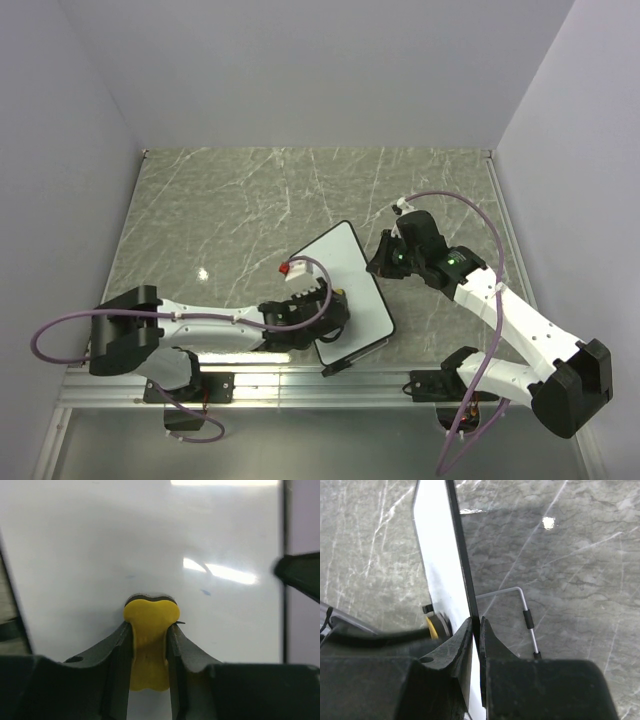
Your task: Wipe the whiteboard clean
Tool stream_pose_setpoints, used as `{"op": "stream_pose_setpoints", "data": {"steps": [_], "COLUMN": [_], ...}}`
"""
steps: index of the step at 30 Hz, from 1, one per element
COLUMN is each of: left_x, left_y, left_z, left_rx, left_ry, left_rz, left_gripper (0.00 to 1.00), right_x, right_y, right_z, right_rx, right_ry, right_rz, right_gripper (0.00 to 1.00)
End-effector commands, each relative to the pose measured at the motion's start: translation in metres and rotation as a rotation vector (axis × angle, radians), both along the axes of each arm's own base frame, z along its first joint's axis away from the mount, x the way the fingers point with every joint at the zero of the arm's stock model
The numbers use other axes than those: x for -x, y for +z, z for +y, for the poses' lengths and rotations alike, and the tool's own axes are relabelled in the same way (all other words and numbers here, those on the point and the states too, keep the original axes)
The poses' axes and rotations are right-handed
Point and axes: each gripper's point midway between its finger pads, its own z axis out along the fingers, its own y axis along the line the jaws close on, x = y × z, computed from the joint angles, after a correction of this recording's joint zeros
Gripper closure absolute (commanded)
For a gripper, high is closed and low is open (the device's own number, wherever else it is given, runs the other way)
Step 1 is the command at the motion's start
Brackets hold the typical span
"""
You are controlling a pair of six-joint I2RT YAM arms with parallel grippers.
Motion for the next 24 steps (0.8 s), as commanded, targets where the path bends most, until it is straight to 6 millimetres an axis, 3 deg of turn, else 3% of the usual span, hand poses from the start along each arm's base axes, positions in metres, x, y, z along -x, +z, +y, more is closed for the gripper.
{"op": "stream_pose_setpoints", "data": {"steps": [1, 2, 6, 10, 11, 13, 14, 17, 20, 24], "left_x": [0.011, 0.012, 0.003, -0.008, -0.013, -0.017, -0.021, -0.025, -0.026, -0.024], "left_y": [-0.055, -0.067, -0.061, -0.038, -0.023, -0.014, 0.002, 0.023, 0.036, 0.035], "left_z": [0.041, 0.056, 0.061, 0.037, 0.024, 0.009, -0.004, -0.029, -0.047, -0.05], "left_rx": [-0.071, -0.088, -0.082, -0.068, -0.052, -0.053, -0.036, -0.001, 0.034, 0.025], "left_ry": [0.016, 0.029, 0.027, -0.025, -0.052, -0.086, -0.108, -0.159, -0.198, -0.22], "left_rz": [0.127, 0.142, 0.13, 0.088, 0.06, 0.047, 0.023, -0.003, -0.018, -0.01], "left_gripper": [1.0, 1.0, 1.0, 1.0, 1.0, 1.0, 1.0, 1.0, 1.0, 1.0], "right_x": [0.015, 0.016, 0.015, 0.015, 0.015, 0.014, 0.015, 0.015, 0.014, 0.01], "right_y": [0.021, 0.022, 0.022, 0.021, 0.02, 0.018, 0.017, 0.013, 0.011, 0.013], "right_z": [0.028, 0.028, 0.029, 0.03, 0.031, 0.031, 0.031, 0.032, 0.032, 0.032], "right_rx": [-0.134, -0.133, -0.133, -0.136, -0.136, -0.141, -0.142, -0.143, -0.141, -0.139], "right_ry": [0.085, 0.089, 0.093, 0.095, 0.092, 0.089, 0.086, 0.081, 0.075, 0.069], "right_rz": [0.035, 0.031, 0.032, 0.034, 0.041, 0.043, 0.046, 0.054, 0.059, 0.052], "right_gripper": [1.0, 1.0, 1.0, 1.0, 1.0, 1.0, 1.0, 1.0, 1.0, 1.0]}}
